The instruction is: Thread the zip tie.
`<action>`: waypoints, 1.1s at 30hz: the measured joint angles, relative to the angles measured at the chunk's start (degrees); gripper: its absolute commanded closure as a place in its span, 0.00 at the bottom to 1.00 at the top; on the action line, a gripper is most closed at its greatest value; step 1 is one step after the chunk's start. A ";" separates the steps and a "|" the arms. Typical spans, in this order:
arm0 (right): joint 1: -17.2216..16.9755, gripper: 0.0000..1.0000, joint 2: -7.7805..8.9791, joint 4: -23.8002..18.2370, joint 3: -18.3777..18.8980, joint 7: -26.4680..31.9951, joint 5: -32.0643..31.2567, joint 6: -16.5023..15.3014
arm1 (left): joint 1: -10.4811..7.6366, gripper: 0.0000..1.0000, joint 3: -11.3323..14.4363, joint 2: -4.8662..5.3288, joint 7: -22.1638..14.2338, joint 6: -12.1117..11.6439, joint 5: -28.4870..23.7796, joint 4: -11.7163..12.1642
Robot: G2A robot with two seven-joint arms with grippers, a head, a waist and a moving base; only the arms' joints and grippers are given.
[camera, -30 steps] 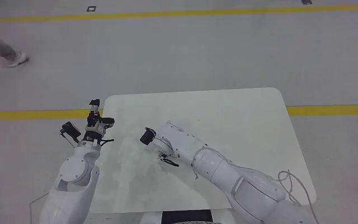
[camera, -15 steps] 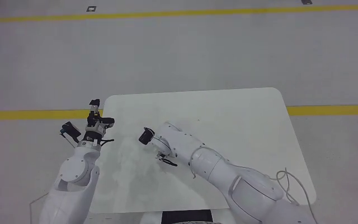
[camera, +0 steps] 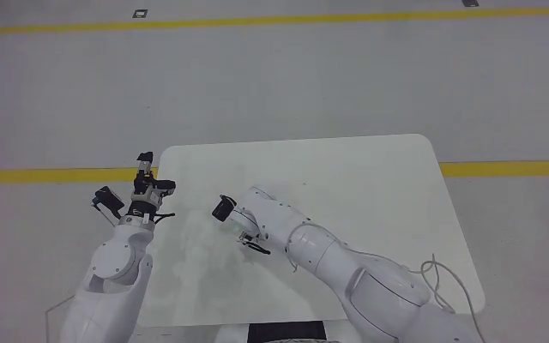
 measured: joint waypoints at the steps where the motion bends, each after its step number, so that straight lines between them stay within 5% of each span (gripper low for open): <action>1: 0.04 0.86 -0.08 0.16 0.01 -0.06 0.00 -0.01 | 0.00 0.00 0.00 0.00 0.00 0.00 0.00 0.00; 23: -0.47 0.91 -0.05 -0.86 1.69 0.44 -1.90 0.49 | 0.00 0.00 0.00 0.00 0.00 0.00 0.00 0.00; 33: -1.06 0.79 0.35 -1.54 2.89 0.67 -2.65 0.34 | 0.00 0.00 0.00 0.00 0.00 0.00 0.00 0.00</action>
